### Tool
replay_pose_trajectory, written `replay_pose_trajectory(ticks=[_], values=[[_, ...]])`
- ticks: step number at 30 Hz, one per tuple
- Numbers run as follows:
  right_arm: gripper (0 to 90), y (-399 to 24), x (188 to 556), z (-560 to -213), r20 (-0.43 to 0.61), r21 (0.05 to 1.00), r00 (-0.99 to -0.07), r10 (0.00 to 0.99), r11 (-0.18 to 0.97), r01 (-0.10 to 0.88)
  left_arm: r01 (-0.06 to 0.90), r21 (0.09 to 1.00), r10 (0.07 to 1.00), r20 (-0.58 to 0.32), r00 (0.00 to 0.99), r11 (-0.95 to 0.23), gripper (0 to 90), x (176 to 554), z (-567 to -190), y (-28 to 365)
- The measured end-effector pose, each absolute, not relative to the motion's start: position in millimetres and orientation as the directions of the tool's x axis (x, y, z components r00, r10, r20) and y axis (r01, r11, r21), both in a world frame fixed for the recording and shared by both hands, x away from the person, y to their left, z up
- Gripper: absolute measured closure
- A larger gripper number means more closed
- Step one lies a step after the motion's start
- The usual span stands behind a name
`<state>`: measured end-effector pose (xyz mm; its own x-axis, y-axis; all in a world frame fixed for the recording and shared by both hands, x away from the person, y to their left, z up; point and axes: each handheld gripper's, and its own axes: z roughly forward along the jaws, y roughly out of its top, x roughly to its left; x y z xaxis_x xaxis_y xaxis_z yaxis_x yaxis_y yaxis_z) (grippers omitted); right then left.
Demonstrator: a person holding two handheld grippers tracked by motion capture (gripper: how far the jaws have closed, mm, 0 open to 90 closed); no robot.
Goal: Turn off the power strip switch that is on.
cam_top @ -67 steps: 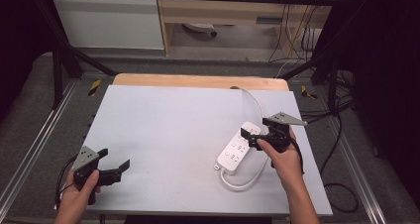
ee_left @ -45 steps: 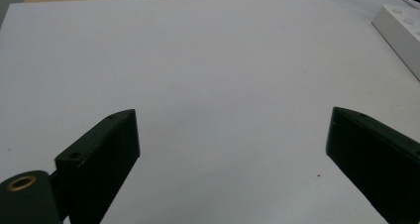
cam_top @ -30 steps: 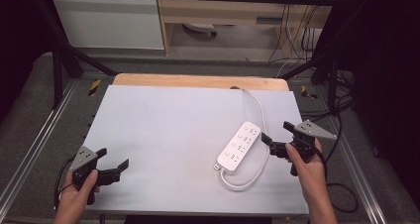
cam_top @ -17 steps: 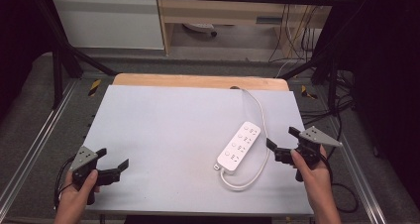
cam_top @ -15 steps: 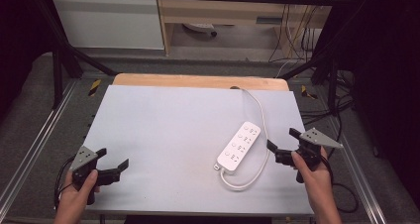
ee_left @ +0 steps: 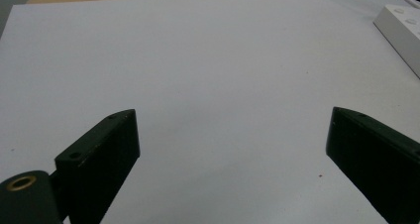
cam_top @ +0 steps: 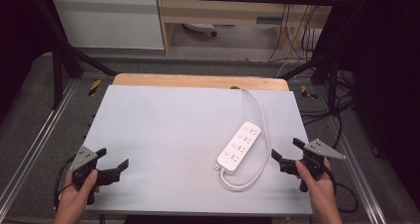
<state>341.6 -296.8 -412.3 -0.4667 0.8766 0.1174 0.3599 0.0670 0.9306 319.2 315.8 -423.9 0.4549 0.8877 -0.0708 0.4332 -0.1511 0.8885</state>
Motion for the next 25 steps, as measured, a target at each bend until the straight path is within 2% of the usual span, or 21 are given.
replay_pose_trajectory(ticks=[8, 25], values=[[3.3, -298.0, 342.8, -427.2, 0.105, 0.918, -0.466, 0.878, 0.094, 0.384, 0.43, 0.89, 0.887, -0.068, 0.457, -0.154, 6.3, 319.0, -423.6, 315.8], [3.7, -280.0, 345.2, -449.0, 0.016, 0.879, -0.51, 0.86, 0.23, 0.417, 0.423, 0.893, 0.885, -0.065, 0.461, -0.155, 6.3, 318.9, -422.7, 314.5]])
